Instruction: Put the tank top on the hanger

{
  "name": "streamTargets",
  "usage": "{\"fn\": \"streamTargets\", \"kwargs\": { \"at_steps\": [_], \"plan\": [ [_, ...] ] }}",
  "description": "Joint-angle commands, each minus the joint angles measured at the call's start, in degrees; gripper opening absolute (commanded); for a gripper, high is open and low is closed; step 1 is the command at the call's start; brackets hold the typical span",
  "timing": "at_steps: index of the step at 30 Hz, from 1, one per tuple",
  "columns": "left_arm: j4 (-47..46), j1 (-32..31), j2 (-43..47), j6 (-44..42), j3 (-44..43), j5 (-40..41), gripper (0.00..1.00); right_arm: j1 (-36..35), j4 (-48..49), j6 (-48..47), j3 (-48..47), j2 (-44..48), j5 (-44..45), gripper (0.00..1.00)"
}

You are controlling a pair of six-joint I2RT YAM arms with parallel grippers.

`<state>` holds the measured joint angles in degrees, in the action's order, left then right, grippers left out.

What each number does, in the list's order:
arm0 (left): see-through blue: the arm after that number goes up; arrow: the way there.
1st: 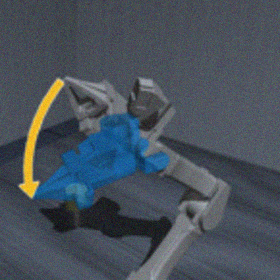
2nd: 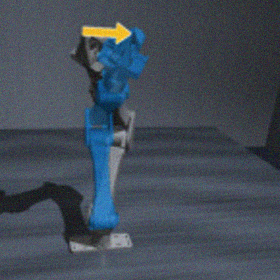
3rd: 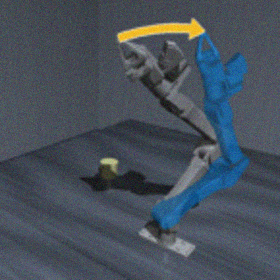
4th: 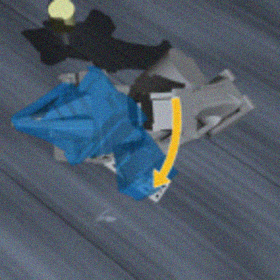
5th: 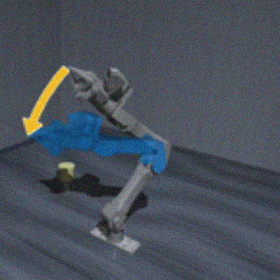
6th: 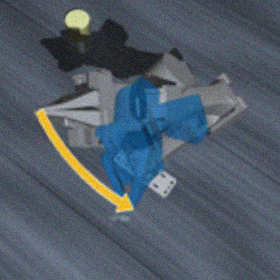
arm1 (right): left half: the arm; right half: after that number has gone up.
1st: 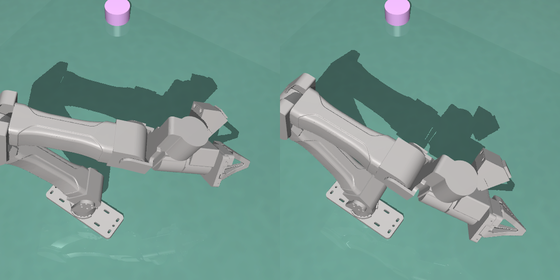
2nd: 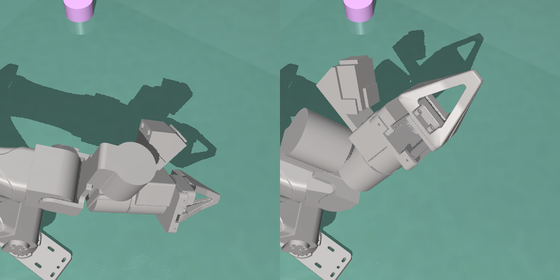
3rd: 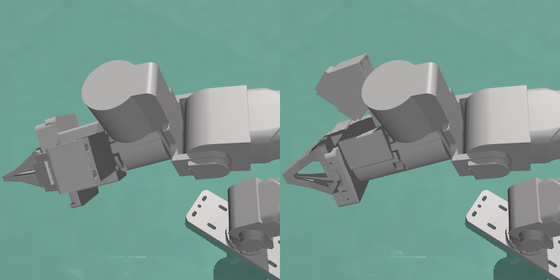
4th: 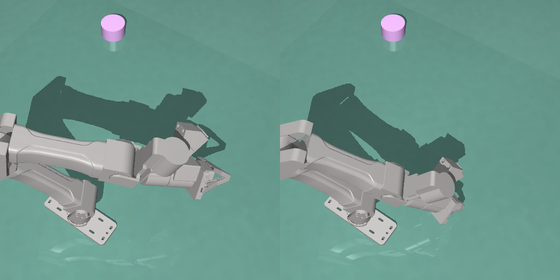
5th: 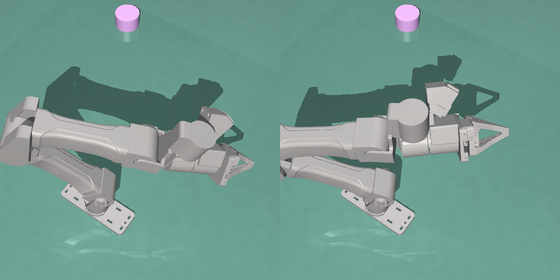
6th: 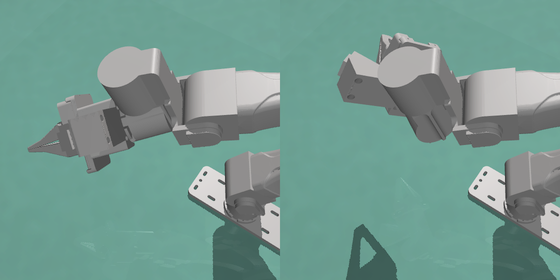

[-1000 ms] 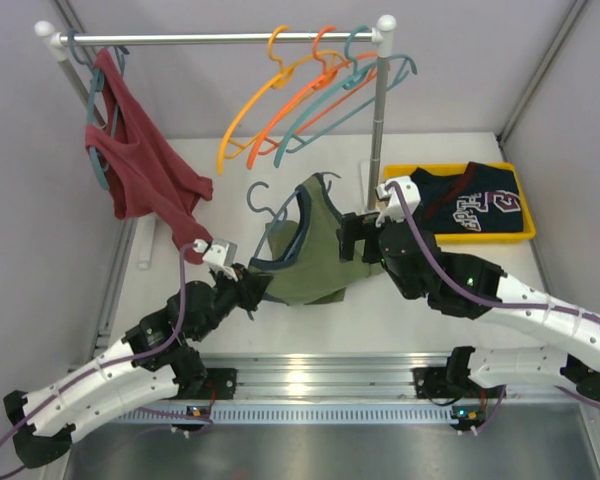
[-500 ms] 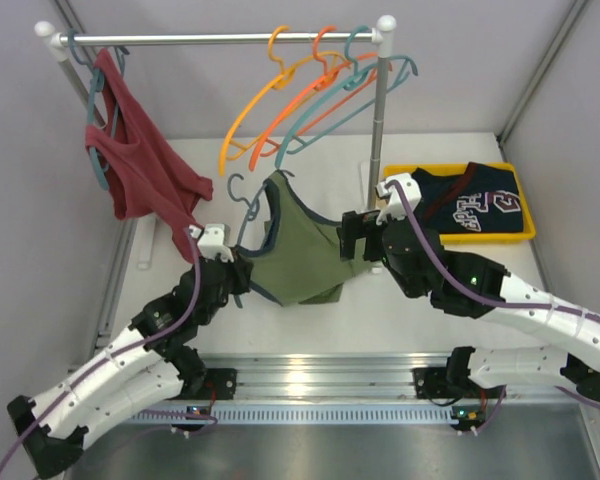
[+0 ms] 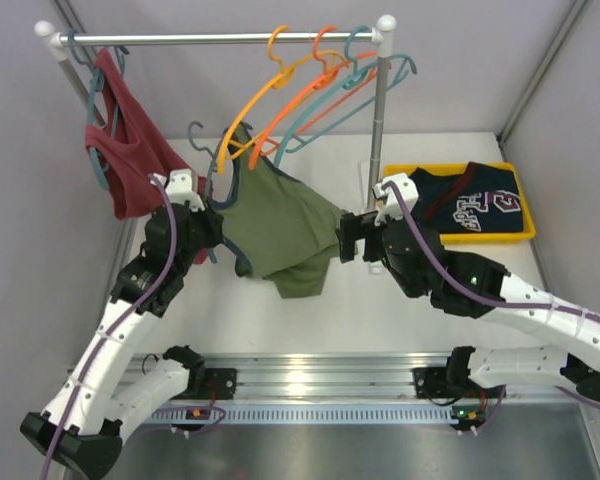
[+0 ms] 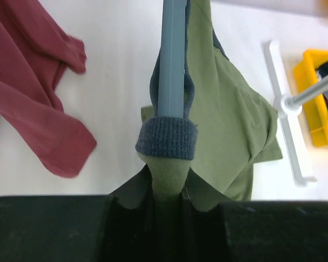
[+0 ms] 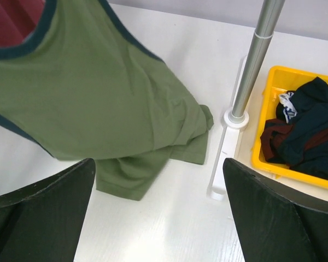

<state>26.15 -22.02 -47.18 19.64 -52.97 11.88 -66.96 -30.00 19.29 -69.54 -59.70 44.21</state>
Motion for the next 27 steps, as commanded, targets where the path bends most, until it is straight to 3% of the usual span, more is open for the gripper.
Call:
{"fn": "streamTargets", "kwargs": {
  "at_steps": [1, 13, 27],
  "plan": [
    [1.44, 0.75, -0.72, -3.64, -8.61, 4.36, 0.0, 0.43, 1.26, -1.97, -2.53, 0.9, -1.14, 1.0],
    [14.53, 0.93, -8.79, -11.11, -32.52, 9.83, 0.0, 1.48, 1.43, -3.82, -3.59, 1.34, -3.07, 1.0],
    [24.91, 0.93, -16.63, -17.7, -51.96, 15.19, 0.0, 1.83, 1.87, -3.91, -2.88, 1.78, -3.69, 1.0]
  ]
}}
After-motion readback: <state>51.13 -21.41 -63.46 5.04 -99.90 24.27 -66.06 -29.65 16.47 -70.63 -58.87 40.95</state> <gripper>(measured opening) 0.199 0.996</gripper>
